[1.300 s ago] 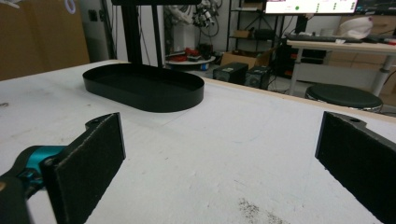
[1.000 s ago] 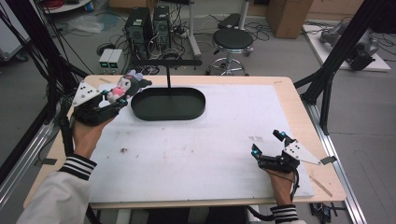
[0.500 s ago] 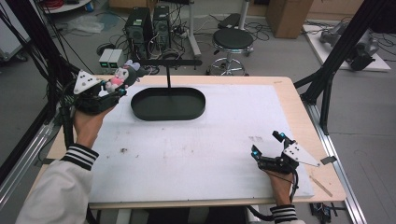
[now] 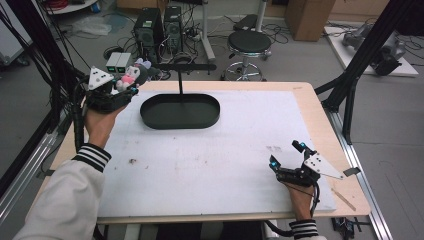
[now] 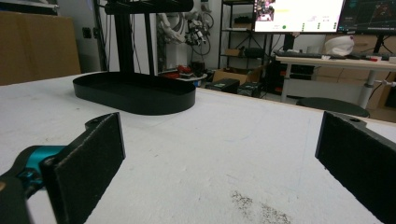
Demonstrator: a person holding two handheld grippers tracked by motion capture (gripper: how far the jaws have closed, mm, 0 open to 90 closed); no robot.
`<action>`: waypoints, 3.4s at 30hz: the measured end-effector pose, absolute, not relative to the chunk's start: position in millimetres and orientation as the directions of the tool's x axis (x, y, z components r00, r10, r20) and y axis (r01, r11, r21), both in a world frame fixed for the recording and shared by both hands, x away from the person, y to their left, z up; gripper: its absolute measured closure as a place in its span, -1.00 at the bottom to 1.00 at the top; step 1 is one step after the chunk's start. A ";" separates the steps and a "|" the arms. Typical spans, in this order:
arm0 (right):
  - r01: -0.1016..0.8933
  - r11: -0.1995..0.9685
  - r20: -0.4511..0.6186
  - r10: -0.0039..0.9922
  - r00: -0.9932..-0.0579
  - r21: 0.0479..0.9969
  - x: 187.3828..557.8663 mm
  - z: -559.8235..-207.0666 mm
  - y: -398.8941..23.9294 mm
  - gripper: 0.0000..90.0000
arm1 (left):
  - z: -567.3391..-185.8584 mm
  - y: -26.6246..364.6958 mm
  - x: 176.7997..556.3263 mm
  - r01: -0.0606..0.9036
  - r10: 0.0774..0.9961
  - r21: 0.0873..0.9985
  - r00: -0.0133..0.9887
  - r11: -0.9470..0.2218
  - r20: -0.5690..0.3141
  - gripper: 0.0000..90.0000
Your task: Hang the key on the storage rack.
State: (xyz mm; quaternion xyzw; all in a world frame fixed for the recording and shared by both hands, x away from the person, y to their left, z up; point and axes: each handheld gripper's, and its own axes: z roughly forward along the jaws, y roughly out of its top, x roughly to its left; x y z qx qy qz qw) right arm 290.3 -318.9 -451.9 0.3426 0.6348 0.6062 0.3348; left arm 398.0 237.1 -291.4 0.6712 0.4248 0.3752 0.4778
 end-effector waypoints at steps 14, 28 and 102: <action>0.019 0.025 -0.011 0.845 -0.534 1.000 289.5 -452.3 -319.2 -0.99 | -287.2 232.3 419.1 0.234 0.936 0.952 0.333 -0.196 0.111 0.23; 0.020 0.022 -0.008 0.844 -0.536 1.000 289.4 -452.4 -319.0 -0.99 | -278.3 227.9 433.2 0.241 0.942 0.955 0.324 -0.172 0.088 0.22; 0.016 0.034 -0.021 0.846 -0.532 0.999 288.4 -452.5 -317.5 -0.99 | -375.4 287.7 378.0 0.172 0.827 0.982 0.561 -0.081 -0.030 -0.96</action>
